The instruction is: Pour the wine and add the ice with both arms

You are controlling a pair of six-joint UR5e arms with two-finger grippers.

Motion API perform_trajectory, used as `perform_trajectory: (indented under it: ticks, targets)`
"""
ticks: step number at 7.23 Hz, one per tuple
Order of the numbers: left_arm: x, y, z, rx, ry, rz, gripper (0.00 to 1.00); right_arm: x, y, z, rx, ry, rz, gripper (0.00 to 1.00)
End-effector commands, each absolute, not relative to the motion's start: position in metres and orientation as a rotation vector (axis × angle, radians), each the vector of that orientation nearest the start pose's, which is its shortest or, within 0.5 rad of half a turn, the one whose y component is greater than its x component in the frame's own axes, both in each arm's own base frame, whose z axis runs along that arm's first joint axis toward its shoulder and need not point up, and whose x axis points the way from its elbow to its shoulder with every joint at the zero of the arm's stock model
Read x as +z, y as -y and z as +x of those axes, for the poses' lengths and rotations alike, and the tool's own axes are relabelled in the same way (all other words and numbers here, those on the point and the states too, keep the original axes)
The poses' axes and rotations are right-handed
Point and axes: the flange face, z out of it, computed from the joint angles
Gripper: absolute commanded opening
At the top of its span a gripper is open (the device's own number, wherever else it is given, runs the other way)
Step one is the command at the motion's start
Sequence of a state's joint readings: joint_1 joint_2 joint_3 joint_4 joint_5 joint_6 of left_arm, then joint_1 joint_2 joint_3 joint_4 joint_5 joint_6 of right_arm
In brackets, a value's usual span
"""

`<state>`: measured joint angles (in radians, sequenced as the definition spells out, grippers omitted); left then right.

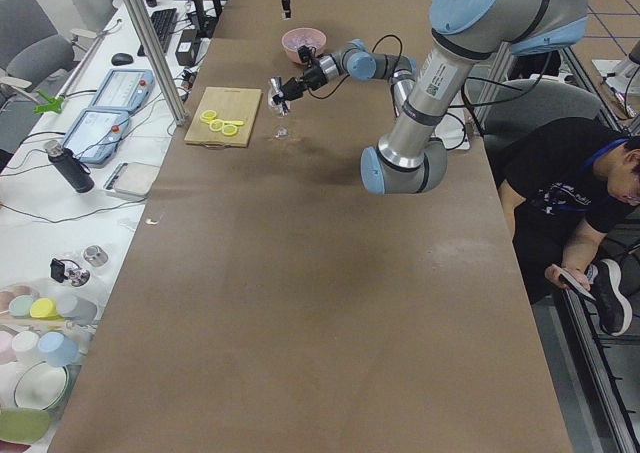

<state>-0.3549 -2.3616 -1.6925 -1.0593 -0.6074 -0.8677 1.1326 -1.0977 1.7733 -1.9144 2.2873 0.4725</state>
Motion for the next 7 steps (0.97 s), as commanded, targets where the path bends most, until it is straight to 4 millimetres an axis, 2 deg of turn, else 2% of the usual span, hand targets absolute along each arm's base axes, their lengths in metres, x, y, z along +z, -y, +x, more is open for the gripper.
perform_trajectory:
  ticks: [1,7]
  targets:
    - [0.1628,0.4307,0.5473,0.132,0.17,1.0,0.09,0.3338,0.5902,-0.1955,-0.078,0.786,-0.028,0.0]
    - [0.1622,0.4317,0.548,0.192,0.256,0.954,0.09,0.3302,0.5906,-0.1956,-0.079,0.798,-0.03,0.0]
